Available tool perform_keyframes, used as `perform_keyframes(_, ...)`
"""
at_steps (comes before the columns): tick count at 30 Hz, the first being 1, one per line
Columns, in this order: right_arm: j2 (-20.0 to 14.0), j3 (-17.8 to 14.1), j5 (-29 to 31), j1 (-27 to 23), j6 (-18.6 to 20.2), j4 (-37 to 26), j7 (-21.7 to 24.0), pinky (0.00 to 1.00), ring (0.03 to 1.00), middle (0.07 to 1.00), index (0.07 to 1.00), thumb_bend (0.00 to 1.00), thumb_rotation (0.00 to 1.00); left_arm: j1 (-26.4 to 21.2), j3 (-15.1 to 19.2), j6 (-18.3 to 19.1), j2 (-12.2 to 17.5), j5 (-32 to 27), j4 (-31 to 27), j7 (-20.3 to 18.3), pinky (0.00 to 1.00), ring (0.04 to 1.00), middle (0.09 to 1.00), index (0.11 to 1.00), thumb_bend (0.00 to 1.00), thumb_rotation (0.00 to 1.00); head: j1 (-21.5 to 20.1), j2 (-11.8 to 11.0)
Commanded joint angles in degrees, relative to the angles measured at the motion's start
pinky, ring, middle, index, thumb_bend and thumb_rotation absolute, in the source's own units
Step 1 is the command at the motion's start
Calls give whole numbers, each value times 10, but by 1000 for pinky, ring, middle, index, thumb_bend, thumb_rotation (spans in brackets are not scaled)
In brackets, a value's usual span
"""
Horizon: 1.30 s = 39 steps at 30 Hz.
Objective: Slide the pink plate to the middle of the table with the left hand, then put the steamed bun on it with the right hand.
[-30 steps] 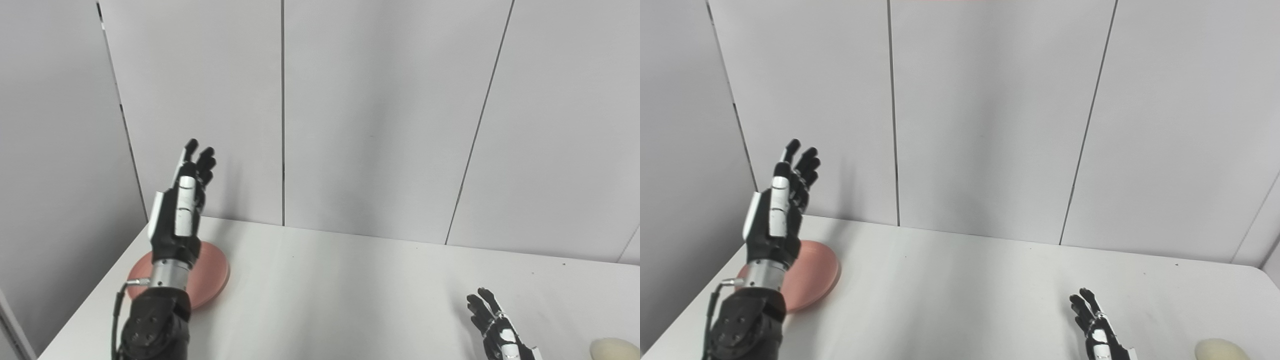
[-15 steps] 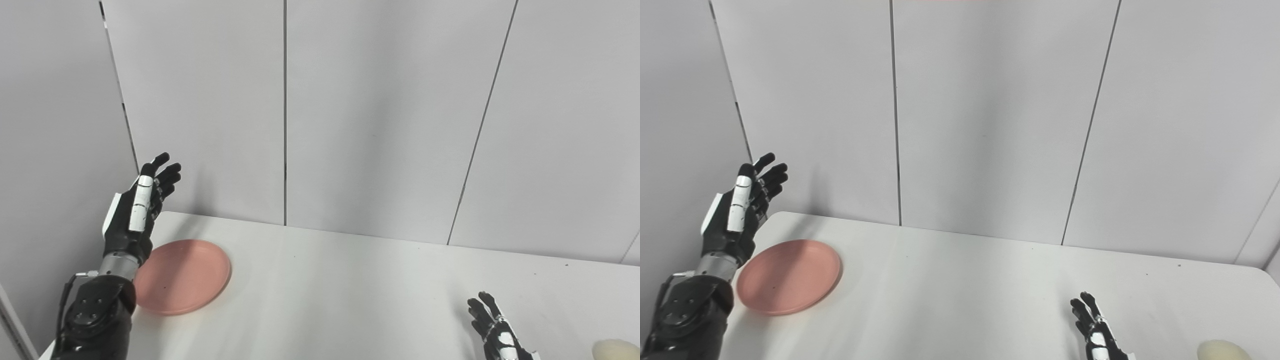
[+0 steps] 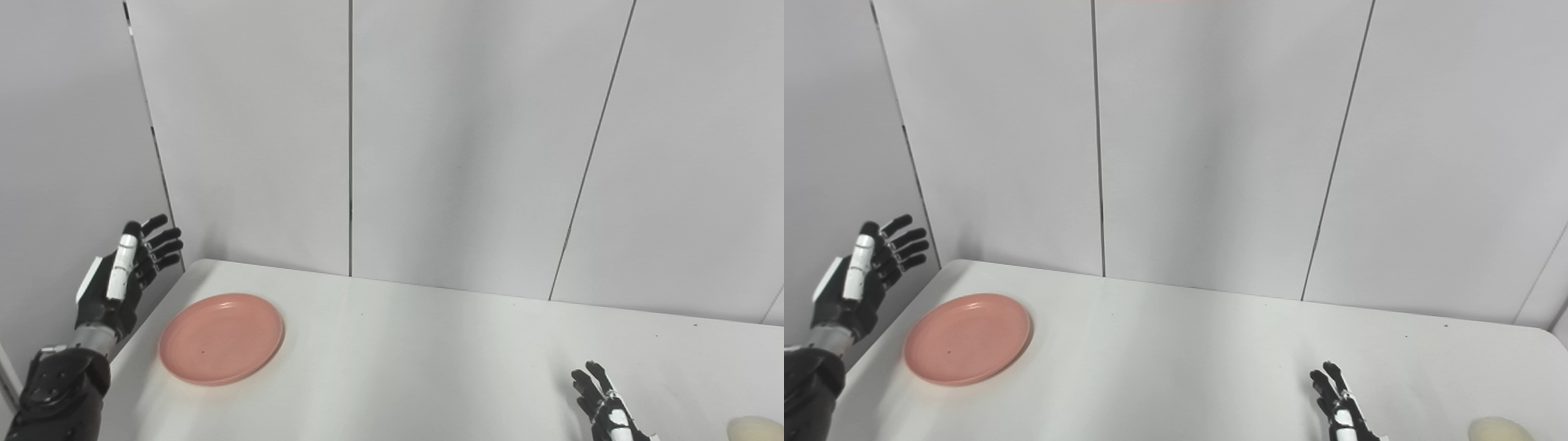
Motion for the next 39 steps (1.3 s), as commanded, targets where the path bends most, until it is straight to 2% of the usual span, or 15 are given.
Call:
perform_keyframes(1, 8, 2, 7, 33, 6, 24, 0, 969, 929, 885, 934, 675, 1000, -37, 7, -45, 15, -10, 10, -11, 808, 797, 790, 817, 763, 938, 0, 0)
perform_keyframes(3, 7, 2, 6, 32, 6, 24, 1, 967, 926, 881, 936, 677, 1000, -44, 8, -67, 15, -18, 54, -25, 784, 794, 790, 811, 781, 935, 1, 0)
perform_keyframes(8, 8, 2, 5, 34, 7, 22, 0, 964, 922, 875, 935, 669, 1000, -47, 8, -79, 9, -32, 98, -41, 776, 807, 810, 822, 773, 935, -2, 2)
perform_keyframes(17, 7, 3, 6, 36, 12, 16, 0, 957, 915, 861, 930, 691, 1000, -49, 6, -79, -10, -26, 152, -20, 761, 789, 799, 824, 787, 932, -5, 5)
perform_keyframes(21, 5, 1, 8, 33, 6, 23, 3, 966, 918, 863, 934, 671, 1000, -43, 5, -67, -21, -29, 149, -16, 771, 791, 802, 823, 818, 920, -5, 5)
perform_keyframes(27, 4, 1, 11, 32, 3, 27, 6, 969, 917, 859, 936, 659, 1000, -21, -5, -43, -45, -30, 117, -21, 785, 808, 813, 831, 746, 921, -6, 6)
perform_keyframes(31, 4, 1, 12, 32, 8, 25, 3, 974, 924, 866, 939, 654, 1000, -11, -14, -12, -60, -28, 88, -11, 815, 816, 819, 836, 746, 924, -7, 7)
perform_keyframes(39, 5, 2, 9, 32, 5, 26, 2, 971, 918, 852, 937, 653, 1000, -1, -35, 4, -79, -24, 47, -13, 751, 793, 805, 836, 737, 920, -8, 8)
